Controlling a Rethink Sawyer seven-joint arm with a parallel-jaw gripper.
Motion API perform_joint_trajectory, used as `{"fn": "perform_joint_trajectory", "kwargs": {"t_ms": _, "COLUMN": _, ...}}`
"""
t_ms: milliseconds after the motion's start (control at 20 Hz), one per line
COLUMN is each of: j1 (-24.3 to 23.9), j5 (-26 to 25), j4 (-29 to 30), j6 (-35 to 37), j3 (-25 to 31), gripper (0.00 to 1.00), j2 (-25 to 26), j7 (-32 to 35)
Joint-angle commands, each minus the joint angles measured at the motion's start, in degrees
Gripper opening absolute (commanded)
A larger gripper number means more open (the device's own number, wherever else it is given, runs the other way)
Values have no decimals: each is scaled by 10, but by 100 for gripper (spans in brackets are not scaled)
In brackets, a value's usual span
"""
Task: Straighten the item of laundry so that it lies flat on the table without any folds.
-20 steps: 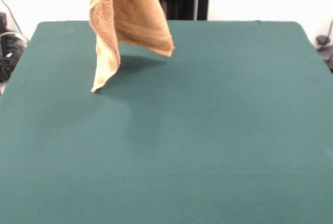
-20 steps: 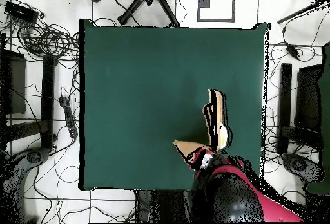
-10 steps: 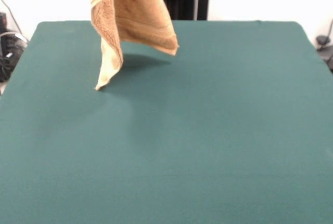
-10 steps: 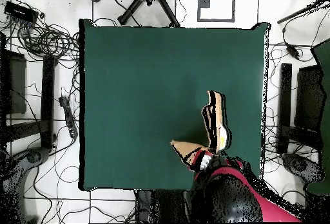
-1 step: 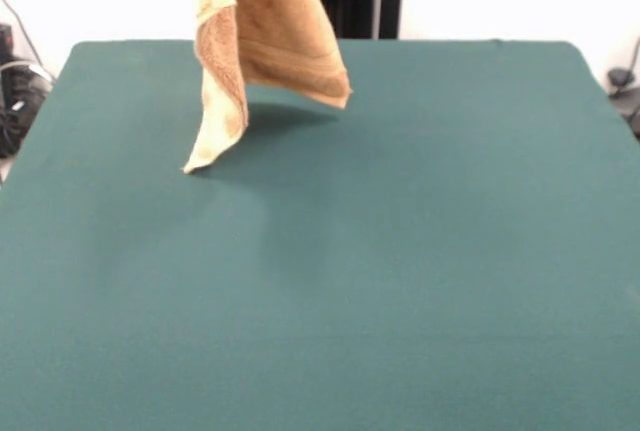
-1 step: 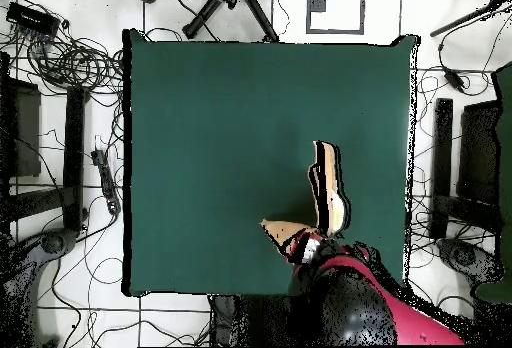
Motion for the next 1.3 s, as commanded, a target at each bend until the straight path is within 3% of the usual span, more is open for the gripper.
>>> {"fn": "perform_joint_trajectory", "kwargs": {"t_ms": 50, "j1": 35, "j5": 25, "j4": 21, "j6": -33, "j3": 74, "gripper": 0, "j2": 70, "j7": 47}}
{"fn": "perform_joint_trajectory", "kwargs": {"t_ms": 550, "j1": 76, "j5": 0, "j4": -36, "j6": -114, "j3": 52, "gripper": 0, "j2": 142, "j7": 96}}
{"fn": "perform_joint_trajectory", "kwargs": {"t_ms": 750, "j1": 98, "j5": -6, "j4": -71, "j6": -109, "j3": 33, "gripper": 0, "j2": 169, "j7": 114}}
{"fn": "perform_joint_trajectory", "kwargs": {"t_ms": 1300, "j1": 154, "j5": 53, "j4": -142, "j6": -103, "j3": 18, "gripper": 0, "j2": 240, "j7": 174}}
